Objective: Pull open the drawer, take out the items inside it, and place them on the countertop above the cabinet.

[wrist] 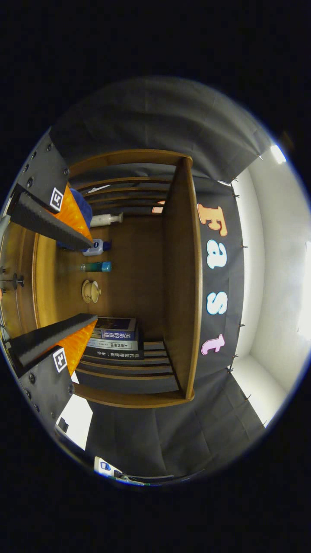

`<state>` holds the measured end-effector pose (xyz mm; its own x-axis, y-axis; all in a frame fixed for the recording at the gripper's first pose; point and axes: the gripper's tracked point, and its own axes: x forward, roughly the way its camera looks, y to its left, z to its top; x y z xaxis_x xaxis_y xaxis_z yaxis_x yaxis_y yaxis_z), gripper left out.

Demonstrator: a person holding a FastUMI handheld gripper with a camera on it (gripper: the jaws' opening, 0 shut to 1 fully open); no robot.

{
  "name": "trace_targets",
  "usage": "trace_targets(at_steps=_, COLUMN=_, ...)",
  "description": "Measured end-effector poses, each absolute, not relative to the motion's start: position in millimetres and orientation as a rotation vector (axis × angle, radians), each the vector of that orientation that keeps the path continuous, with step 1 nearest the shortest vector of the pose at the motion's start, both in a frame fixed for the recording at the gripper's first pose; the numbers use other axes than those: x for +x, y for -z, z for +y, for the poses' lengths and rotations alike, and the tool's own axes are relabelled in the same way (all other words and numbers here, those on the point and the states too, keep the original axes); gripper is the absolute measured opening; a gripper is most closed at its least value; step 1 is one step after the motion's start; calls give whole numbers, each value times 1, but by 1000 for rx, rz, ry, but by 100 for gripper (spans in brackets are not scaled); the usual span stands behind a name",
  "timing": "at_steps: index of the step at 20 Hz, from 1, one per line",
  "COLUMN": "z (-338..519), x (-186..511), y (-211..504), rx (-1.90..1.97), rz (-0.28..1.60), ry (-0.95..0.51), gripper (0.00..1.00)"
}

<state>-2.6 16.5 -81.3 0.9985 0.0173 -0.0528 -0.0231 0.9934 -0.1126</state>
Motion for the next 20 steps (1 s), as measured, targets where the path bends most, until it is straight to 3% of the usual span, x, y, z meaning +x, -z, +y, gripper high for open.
trace_targets(at_steps=11, z=-14, x=5, y=227, rx=-38, rz=194, ry=52, gripper=98)
trace_targets(at_steps=20, z=-27, x=-1, y=306, rx=-86, rz=303, ry=63, gripper=99)
